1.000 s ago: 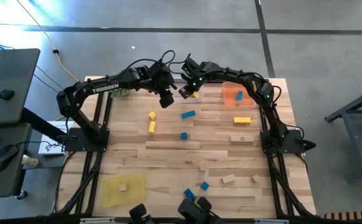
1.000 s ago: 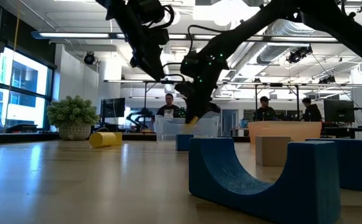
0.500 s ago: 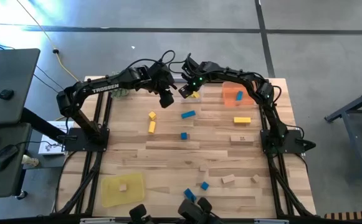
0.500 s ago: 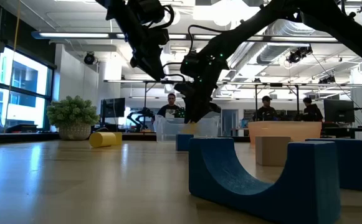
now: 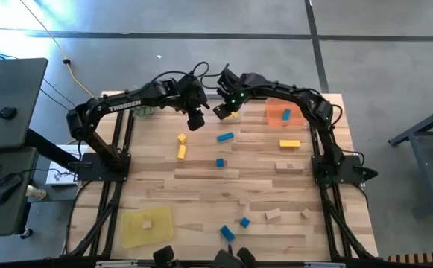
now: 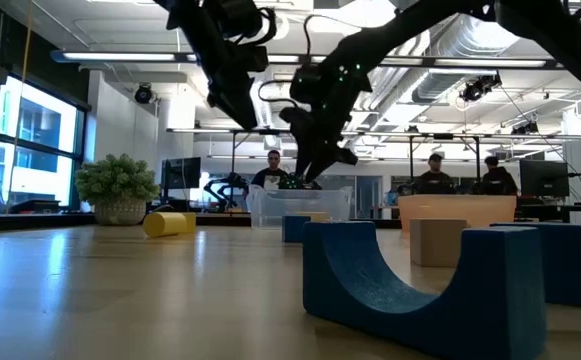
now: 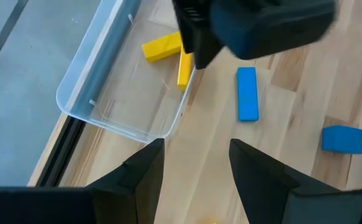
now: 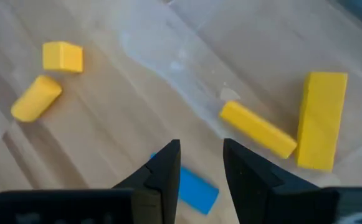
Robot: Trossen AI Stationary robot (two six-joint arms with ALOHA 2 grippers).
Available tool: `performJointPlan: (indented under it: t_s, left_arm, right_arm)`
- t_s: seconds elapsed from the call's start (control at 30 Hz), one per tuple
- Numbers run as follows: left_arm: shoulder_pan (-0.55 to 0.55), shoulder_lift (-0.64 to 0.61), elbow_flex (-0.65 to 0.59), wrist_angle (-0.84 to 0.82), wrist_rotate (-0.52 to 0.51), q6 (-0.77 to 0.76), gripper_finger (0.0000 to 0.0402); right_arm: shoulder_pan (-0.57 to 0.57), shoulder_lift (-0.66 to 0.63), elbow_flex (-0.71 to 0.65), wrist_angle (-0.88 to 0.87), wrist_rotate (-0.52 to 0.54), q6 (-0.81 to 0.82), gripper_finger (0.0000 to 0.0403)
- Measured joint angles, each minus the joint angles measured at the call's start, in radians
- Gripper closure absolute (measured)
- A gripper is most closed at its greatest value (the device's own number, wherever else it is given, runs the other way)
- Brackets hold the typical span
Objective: Sort & place blocks by color
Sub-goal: Put the blue block into the orange bin
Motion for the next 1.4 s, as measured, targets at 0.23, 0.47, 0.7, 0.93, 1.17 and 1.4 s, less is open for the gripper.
performJointPlan:
  t_s: [0.23, 0.47, 0.7, 0.93, 1.17, 1.4]
  left_arm:
    - [0.000, -0.059, 0.000, -0.040, 0.000, 0.026, 0.0232]
    - [0.000, -0.129, 0.000, -0.057, 0.003, 0.018, 0.0232]
    - [-0.001, -0.155, 0.000, -0.147, 0.006, -0.073, 0.0232]
    - [-0.001, -0.155, 0.000, -0.292, 0.006, -0.199, 0.0232]
    - [-0.012, -0.155, -0.005, -0.376, 0.006, -0.296, 0.0232]
    - [-0.020, -0.155, -0.009, -0.424, -0.003, -0.365, 0.0232]
  right_arm:
    - [0.080, -0.042, 0.001, -0.087, 0.024, 0.011, 0.0293]
    - [0.159, -0.043, 0.001, -0.107, -0.044, -0.034, 0.0292]
    - [0.242, -0.043, 0.001, -0.106, -0.026, -0.140, 0.0270]
    - [0.319, -0.043, 0.001, -0.100, 0.035, -0.235, 0.0207]
    - [0.385, -0.043, 0.000, -0.098, 0.042, -0.420, 0.0190]
    - [0.432, -0.020, -0.002, -0.102, 0.109, -0.473, 0.0189]
